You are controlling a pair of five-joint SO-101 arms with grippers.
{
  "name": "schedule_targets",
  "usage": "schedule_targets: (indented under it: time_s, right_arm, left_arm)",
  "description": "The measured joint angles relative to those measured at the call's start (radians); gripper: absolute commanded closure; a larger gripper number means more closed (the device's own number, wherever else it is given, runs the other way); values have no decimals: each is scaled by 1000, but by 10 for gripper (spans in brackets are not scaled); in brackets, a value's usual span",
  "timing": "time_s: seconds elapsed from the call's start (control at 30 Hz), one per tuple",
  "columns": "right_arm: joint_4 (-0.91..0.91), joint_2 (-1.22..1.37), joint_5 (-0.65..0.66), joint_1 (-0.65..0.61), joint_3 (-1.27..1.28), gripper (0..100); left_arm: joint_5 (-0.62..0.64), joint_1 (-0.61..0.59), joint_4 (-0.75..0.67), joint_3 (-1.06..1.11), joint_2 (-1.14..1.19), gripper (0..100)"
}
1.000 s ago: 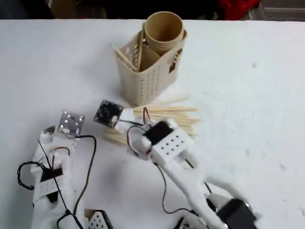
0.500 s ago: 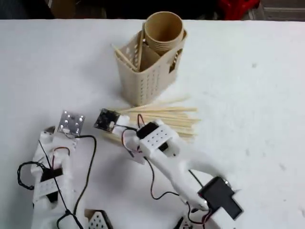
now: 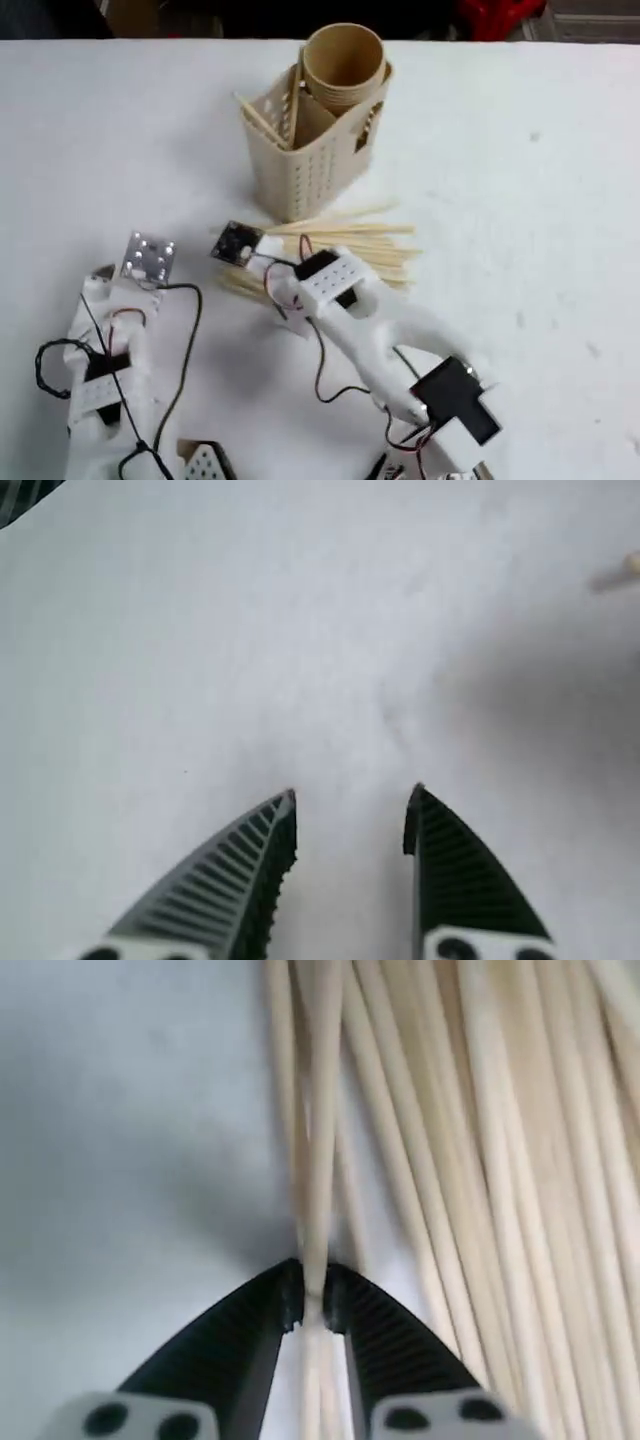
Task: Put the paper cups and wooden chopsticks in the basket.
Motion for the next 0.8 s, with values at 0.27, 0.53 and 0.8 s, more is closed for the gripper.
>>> schedule_targets:
  time_s: [0.27,0.53,0.8]
  right_arm:
    - [117,-219,-18,0,3,982]
    - [190,-568,-86,0,3,982]
    - [149,-675,-210,103,-270,982]
  left_arm:
    - [0,0,0,0,0,812]
    - [0,0,0,0,0,812]
    - [0,0,0,0,0,812]
